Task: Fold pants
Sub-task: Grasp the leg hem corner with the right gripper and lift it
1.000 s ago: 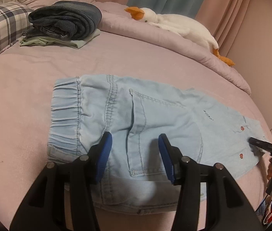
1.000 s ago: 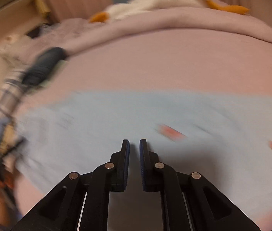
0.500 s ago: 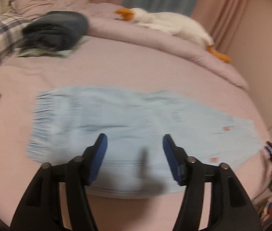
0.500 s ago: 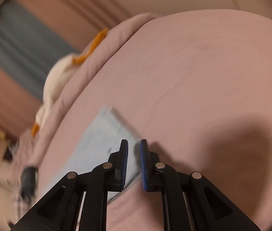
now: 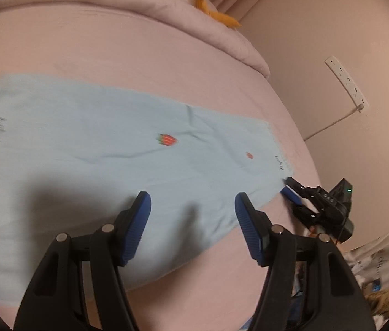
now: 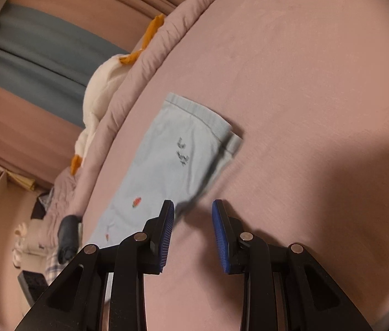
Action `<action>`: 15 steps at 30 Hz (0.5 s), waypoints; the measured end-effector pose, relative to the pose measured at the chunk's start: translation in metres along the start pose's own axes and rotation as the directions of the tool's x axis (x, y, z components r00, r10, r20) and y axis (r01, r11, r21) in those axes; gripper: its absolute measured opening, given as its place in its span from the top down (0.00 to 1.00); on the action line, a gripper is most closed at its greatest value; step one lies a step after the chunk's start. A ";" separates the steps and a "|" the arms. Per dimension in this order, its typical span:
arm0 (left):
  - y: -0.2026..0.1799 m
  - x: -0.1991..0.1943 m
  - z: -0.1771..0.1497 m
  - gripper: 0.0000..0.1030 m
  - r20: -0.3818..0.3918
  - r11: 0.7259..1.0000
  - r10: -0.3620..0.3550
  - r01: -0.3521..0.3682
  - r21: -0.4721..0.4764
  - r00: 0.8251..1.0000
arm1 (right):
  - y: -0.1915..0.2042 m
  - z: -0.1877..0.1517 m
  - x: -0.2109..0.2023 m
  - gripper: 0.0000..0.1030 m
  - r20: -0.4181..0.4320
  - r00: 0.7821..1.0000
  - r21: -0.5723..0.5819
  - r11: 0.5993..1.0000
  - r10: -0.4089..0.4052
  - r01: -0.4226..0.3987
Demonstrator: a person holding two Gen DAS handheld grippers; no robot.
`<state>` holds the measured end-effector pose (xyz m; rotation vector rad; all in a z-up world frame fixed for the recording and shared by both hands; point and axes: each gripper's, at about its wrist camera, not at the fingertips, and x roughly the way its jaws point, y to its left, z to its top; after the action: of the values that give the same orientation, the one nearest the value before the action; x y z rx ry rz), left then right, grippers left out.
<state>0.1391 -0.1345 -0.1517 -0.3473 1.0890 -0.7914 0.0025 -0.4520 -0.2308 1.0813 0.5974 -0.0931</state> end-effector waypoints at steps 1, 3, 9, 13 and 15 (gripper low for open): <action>0.000 0.006 -0.003 0.39 -0.008 1.000 0.000 0.000 -0.015 1.000 | -0.006 0.002 -0.004 0.72 0.007 1.000 0.011 1.000 0.004 -0.004; 0.009 0.021 -0.002 0.40 -0.050 0.997 0.028 -0.031 -0.066 0.998 | -0.012 0.002 -0.010 0.72 0.027 0.999 0.041 0.999 0.018 -0.019; 0.012 0.019 -0.007 0.42 -0.049 0.997 0.027 -0.031 -0.064 0.998 | -0.025 0.009 -0.016 0.92 0.067 0.997 0.034 0.999 0.033 -0.036; 0.008 0.020 -0.008 0.42 -0.046 0.998 0.041 -0.042 -0.038 0.998 | -0.025 0.009 -0.035 0.94 0.125 0.989 0.042 0.996 0.075 -0.081; 0.009 0.021 -0.006 0.42 -0.046 0.998 0.048 -0.050 -0.035 0.998 | -0.024 0.009 -0.033 0.94 0.123 0.991 0.027 0.998 0.045 -0.048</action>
<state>0.1425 -0.1433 -0.1735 -0.3329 1.1511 -0.7399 -0.0302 -0.4781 -0.2306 1.1097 0.4618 -0.1270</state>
